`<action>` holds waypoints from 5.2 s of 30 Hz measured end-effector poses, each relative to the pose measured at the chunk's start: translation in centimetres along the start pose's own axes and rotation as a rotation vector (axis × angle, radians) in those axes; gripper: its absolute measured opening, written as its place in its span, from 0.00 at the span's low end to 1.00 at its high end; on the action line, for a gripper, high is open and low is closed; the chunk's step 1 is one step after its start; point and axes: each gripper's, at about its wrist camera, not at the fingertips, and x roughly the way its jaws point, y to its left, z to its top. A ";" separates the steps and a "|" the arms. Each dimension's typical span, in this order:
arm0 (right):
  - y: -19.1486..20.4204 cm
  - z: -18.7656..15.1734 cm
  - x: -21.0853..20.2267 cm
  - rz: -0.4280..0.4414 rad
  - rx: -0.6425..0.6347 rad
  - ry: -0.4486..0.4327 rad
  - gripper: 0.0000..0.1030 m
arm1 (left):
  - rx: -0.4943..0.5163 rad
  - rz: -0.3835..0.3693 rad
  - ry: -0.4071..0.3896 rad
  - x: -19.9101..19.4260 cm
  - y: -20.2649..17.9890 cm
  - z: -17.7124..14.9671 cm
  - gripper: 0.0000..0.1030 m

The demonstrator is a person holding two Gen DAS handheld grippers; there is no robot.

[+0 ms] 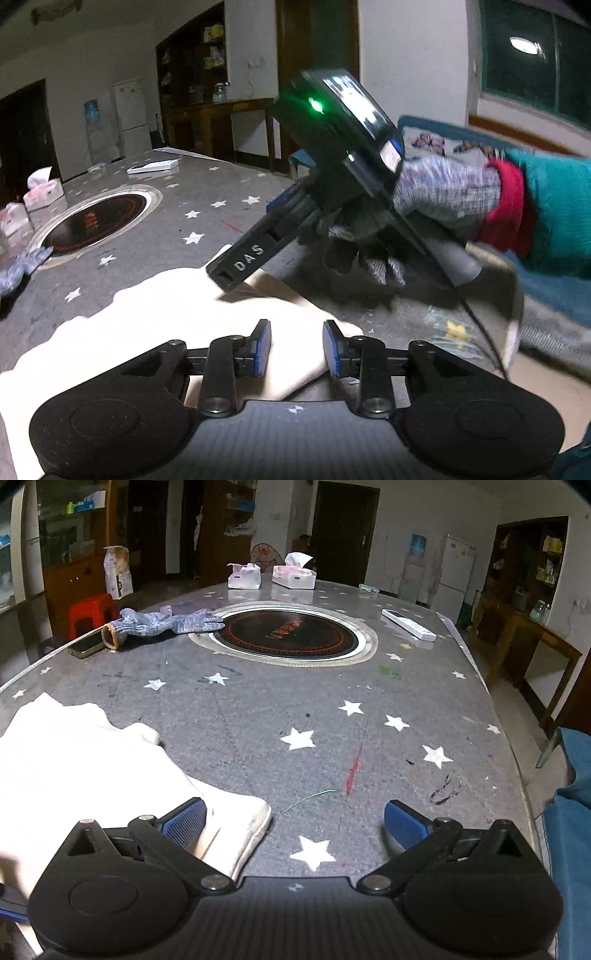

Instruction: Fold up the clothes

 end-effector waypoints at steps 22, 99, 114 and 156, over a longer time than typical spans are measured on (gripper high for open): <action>9.7 -0.1 -3.1 0.130 -0.138 -0.076 1.00 | -0.363 0.238 -0.042 -9.8 8.5 -6.9 0.37; 2.8 -2.7 -5.4 0.182 0.007 -0.006 1.00 | -0.431 0.272 0.024 -3.9 11.6 -2.8 0.46; 5.3 -3.1 -7.7 0.143 -0.050 -0.078 1.00 | -0.259 0.296 0.023 -5.3 7.9 -2.9 0.49; 19.3 -1.7 -7.8 0.335 -0.573 -0.107 0.86 | -0.534 0.348 0.038 -9.7 14.2 -6.4 0.55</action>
